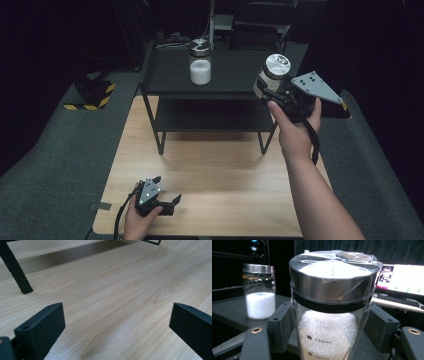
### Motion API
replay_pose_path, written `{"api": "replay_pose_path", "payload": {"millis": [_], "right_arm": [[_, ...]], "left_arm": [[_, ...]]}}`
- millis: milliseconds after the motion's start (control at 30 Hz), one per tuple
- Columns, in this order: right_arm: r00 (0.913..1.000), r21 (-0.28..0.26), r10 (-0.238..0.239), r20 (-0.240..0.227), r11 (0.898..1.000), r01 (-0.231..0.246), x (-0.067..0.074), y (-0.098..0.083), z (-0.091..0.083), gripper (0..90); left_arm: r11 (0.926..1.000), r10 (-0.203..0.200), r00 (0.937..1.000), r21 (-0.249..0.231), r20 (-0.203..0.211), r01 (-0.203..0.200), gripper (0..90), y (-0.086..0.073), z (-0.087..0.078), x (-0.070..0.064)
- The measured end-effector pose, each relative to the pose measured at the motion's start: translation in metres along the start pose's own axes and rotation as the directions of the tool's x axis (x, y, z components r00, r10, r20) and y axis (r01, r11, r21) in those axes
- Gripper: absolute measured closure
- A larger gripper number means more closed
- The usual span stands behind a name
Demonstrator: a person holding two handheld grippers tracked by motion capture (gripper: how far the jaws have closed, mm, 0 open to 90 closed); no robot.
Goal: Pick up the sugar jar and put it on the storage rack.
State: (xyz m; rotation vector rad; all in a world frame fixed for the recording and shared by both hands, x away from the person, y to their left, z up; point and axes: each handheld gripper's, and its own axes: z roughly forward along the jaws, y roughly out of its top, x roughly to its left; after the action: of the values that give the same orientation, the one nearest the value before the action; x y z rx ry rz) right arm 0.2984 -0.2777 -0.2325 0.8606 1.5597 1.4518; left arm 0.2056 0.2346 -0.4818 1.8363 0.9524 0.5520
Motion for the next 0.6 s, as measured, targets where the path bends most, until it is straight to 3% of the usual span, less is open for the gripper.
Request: {"api": "replay_pose_path", "payload": {"millis": [200,600], "right_arm": [[0.9989,0.022,-0.033,0.034,0.999,0.032,0.003,0.008,0.023,30.5],[0.9979,0.087,-0.020,0.061,0.996,0.014,0.005,0.011,0.061,30.5]], "left_arm": [[1.0000,-0.002,1.0000,0.001,0.004,0.002,0.6,0.000,0.000,0.001],[1.0000,0.004,0.9999,0.001,0.014,-0.004,0.6,0.000,0.000,0.004]]}}
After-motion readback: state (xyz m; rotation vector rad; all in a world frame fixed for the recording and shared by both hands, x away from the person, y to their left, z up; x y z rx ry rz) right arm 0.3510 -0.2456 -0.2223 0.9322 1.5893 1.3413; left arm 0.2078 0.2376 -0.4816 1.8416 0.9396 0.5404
